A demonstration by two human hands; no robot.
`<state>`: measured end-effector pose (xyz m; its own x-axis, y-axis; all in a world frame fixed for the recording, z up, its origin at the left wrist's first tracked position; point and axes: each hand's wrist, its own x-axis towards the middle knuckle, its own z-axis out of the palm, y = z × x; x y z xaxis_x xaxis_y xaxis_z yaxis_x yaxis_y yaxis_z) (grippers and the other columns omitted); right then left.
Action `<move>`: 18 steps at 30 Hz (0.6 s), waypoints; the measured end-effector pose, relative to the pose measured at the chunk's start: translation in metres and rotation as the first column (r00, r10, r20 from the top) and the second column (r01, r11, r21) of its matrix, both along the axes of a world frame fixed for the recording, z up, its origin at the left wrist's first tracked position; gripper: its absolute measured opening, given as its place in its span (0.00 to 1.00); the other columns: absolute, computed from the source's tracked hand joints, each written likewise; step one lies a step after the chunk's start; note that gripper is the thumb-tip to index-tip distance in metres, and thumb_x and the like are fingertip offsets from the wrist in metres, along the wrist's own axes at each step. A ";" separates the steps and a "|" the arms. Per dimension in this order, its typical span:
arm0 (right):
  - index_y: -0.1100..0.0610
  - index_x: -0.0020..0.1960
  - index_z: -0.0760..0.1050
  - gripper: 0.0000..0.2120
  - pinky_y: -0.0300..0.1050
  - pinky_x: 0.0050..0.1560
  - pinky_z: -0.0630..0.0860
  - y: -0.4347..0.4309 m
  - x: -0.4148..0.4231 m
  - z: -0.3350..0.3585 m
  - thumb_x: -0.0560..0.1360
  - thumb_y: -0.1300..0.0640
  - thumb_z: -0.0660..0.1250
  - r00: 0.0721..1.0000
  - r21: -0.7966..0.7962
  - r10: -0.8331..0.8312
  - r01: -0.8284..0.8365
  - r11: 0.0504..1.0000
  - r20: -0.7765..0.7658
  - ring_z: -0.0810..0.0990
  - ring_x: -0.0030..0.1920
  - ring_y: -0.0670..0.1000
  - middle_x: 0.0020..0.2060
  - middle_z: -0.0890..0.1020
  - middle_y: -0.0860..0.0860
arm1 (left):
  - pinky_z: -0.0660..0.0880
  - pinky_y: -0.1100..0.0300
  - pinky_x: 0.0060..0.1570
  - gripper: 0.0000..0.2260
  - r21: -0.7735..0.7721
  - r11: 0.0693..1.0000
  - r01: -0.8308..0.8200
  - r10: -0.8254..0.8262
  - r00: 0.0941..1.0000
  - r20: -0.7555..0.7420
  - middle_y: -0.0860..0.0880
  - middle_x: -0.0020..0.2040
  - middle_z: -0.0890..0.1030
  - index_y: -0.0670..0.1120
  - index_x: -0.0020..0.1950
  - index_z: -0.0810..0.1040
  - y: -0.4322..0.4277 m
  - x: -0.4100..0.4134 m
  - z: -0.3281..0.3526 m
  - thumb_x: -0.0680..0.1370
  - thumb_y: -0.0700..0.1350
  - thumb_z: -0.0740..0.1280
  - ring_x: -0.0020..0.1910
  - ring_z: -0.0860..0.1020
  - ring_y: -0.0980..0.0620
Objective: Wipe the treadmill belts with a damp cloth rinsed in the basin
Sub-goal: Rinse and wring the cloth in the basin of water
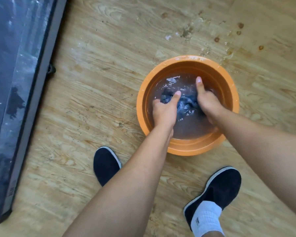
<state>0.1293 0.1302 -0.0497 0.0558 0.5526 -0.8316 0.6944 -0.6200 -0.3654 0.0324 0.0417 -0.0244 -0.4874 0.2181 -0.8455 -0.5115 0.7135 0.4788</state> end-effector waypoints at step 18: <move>0.56 0.42 0.76 0.13 0.47 0.42 0.75 -0.017 -0.014 0.009 0.85 0.55 0.63 0.977 0.332 -0.054 0.122 0.935 -0.207 0.78 0.37 0.50 0.38 0.82 0.52 | 0.78 0.49 0.48 0.16 0.089 0.981 -0.171 0.150 0.967 0.204 0.44 0.40 0.81 0.44 0.40 0.77 0.039 0.025 0.018 0.84 0.47 0.58 0.46 0.80 0.43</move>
